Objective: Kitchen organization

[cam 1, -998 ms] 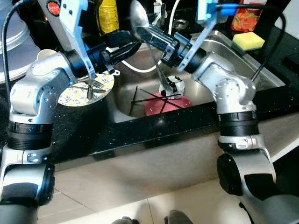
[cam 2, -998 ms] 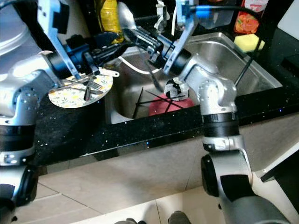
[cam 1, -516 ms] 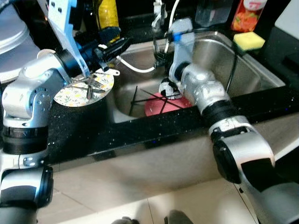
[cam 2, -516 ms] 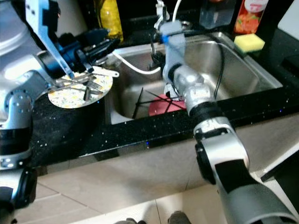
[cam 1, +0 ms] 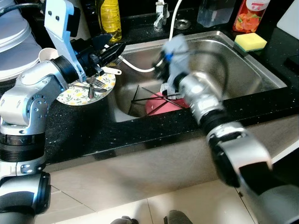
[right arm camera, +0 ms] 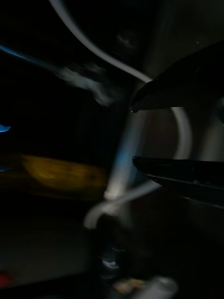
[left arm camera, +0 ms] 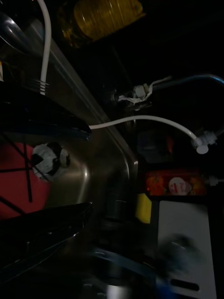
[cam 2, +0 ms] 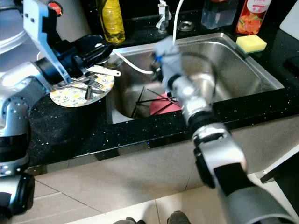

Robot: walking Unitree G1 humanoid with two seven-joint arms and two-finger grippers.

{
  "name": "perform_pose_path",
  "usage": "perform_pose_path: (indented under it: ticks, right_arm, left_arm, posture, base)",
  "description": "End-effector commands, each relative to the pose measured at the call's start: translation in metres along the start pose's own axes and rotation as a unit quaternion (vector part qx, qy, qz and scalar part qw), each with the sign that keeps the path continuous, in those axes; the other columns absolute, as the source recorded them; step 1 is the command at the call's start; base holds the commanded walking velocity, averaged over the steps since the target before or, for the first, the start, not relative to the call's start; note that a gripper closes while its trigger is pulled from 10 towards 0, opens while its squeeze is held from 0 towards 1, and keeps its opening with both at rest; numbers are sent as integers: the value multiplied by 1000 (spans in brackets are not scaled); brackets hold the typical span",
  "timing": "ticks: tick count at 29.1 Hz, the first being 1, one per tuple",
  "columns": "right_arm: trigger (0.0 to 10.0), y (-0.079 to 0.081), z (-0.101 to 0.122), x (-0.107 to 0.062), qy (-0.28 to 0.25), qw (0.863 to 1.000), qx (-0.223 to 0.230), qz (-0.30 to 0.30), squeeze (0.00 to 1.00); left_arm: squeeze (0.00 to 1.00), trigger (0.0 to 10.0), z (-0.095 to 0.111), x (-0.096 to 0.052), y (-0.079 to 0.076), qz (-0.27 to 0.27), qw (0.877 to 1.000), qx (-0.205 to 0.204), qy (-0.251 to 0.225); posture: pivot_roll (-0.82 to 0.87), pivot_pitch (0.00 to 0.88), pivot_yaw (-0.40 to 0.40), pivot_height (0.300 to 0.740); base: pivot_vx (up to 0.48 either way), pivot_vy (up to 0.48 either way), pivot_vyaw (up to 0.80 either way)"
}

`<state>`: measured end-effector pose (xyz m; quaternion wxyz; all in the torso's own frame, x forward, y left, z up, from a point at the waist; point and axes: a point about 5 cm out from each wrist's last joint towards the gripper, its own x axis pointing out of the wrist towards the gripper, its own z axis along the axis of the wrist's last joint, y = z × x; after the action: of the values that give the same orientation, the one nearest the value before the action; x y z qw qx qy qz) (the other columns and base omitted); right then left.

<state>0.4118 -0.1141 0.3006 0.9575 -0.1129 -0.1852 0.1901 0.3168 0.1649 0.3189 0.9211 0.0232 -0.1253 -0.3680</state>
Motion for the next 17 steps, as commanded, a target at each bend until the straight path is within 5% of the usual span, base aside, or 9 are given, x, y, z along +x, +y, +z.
perform_pose_path:
  ticks: [1, 4, 8, 17]
  right_arm:
    - [10000, -9, 23, 2, -46, 999, 3, -14, 0]
    - [10000, -26, 41, -4, -84, 996, 27, -30, 0]
    - [10000, -22, 30, -16, -64, 998, 0, 15, 0]
    - [10000, -33, 23, -28, -49, 999, 0, -6, 0]
  left_arm:
    - [0, 10000, 0, -5, 4, 11, 1000, 3, 6]
    - [0, 10000, -1, -5, 9, 25, 1000, 3, 10]
    - [0, 10000, -1, -9, 19, 52, 998, 8, 28]
    - [0, 10000, -13, -23, 37, 114, 990, 7, 82]
  posture:
    - [-63, 86, 28, 740]
    - [-72, 86, 36, 740]
    - [-78, 84, 57, 740]
    - [-72, 80, 65, 740]
  base:
    - [0, 0, 0]
    - [0, 0, 0]
    - [0, 0, 0]
    - [0, 0, 0]
